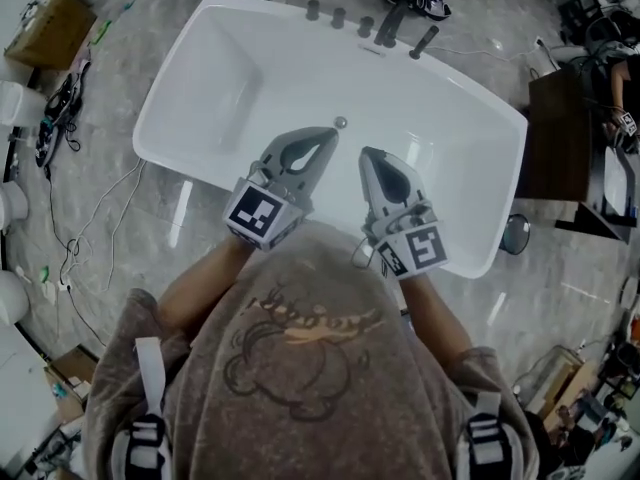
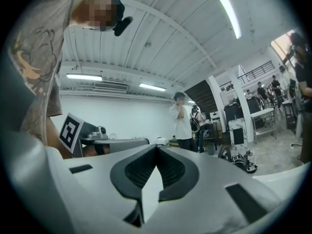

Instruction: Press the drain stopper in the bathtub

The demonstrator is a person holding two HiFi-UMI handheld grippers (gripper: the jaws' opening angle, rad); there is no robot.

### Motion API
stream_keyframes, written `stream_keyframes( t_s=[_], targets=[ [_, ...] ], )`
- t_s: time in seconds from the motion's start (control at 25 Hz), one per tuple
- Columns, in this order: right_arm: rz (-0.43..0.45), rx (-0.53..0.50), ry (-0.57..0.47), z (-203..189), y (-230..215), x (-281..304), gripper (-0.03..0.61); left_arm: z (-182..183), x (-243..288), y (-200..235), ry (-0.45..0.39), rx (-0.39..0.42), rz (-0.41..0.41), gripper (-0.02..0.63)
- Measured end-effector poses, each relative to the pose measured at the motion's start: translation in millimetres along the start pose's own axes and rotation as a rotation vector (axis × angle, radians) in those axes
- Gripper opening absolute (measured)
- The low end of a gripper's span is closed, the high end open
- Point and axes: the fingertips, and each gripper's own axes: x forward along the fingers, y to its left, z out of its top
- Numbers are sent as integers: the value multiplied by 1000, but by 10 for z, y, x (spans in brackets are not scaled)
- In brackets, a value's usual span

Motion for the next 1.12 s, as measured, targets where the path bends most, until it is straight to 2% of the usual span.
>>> stream_keyframes(
  t_s=[0.44, 1.12],
  targets=[
    [-7, -19, -41, 85, -33, -174, 5, -31, -101, -151, 19, 36, -28, 0],
    [10, -22, -37, 61, -7, -131, 5, -53, -79, -161, -1, 16, -18, 1]
  ],
)
